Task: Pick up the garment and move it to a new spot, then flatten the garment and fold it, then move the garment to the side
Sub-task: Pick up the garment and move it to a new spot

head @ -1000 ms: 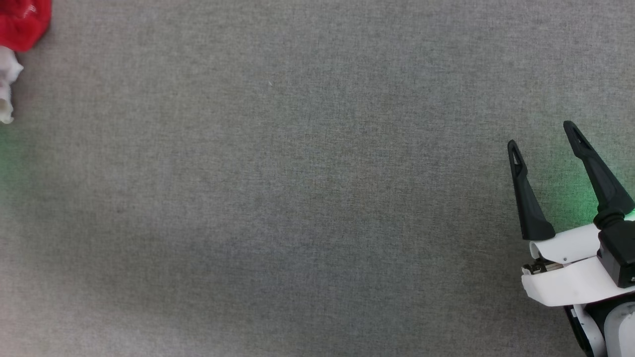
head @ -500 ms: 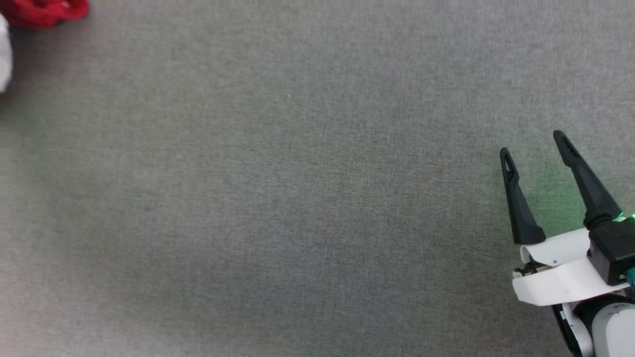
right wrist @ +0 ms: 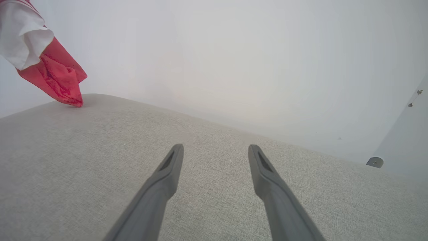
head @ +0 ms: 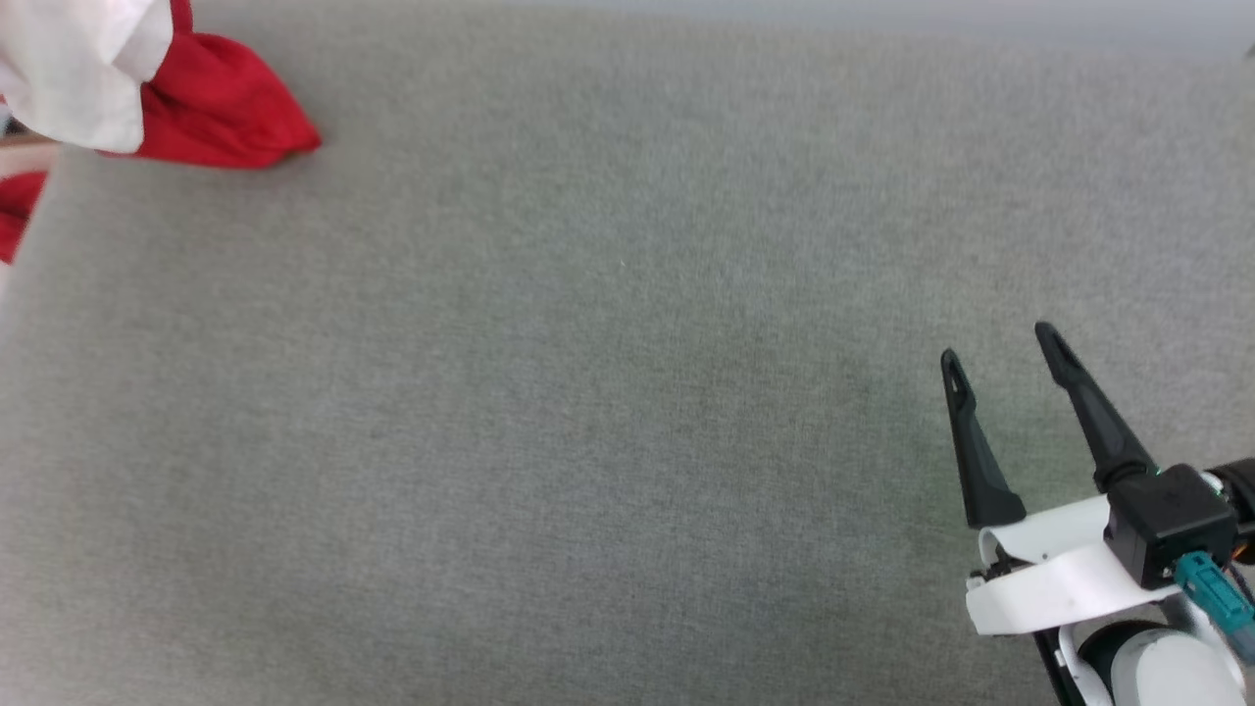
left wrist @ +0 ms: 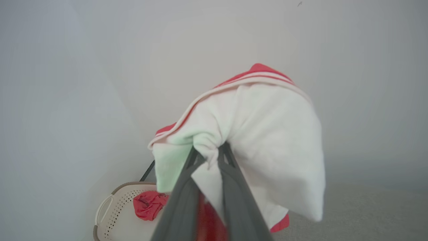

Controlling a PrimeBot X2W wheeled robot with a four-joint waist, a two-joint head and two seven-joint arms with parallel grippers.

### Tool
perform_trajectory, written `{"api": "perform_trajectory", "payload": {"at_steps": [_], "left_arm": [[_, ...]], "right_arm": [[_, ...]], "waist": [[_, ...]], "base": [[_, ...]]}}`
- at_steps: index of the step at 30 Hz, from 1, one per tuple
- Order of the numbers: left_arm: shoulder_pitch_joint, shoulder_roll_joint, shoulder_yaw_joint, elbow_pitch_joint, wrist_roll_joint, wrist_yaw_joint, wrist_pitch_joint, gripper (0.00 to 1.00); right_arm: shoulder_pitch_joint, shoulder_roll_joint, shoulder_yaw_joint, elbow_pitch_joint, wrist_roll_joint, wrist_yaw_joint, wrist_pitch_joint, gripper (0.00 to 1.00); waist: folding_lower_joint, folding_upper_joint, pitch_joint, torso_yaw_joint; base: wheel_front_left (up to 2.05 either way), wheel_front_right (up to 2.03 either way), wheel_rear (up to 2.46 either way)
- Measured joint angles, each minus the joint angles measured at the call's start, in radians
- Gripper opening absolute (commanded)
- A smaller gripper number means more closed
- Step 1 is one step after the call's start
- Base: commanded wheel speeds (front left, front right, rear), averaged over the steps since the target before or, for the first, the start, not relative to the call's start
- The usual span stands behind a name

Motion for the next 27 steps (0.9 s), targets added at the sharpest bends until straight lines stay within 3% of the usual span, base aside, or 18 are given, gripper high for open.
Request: {"api": "perform_trajectory", "payload": {"at_steps": [10, 18, 27], "left_arm": [[0.003, 0.022, -0.053, -0.207, -0.056, -0.006, 0.107, 0.00], [0.067, 0.015, -0.064, -0.398, -0.125, -0.008, 0.222, 0.00], [0.204, -0.028, -0.078, -0.667, -0.212, 0.042, 0.361, 0.00]], "right_arm": [[0.028, 0.026, -0.025, 0.035, 0.015, 0.000, -0.035, 1.00], [0.050, 0.032, -0.088, 0.050, 0.021, 0.000, -0.058, 1.00], [0.070, 0.033, -0.182, 0.071, 0.039, 0.000, -0.074, 1.00]], "waist": [[0.0000, 0.0000, -0.129, 0.008], [0.0001, 0.0000, -0.182, -0.024], [0.0000, 0.0000, -0.208, -0.094]], "base": [[0.00, 0.00, 0.00], [0.00, 0.00, 0.00], [0.00, 0.00, 0.00]]}}
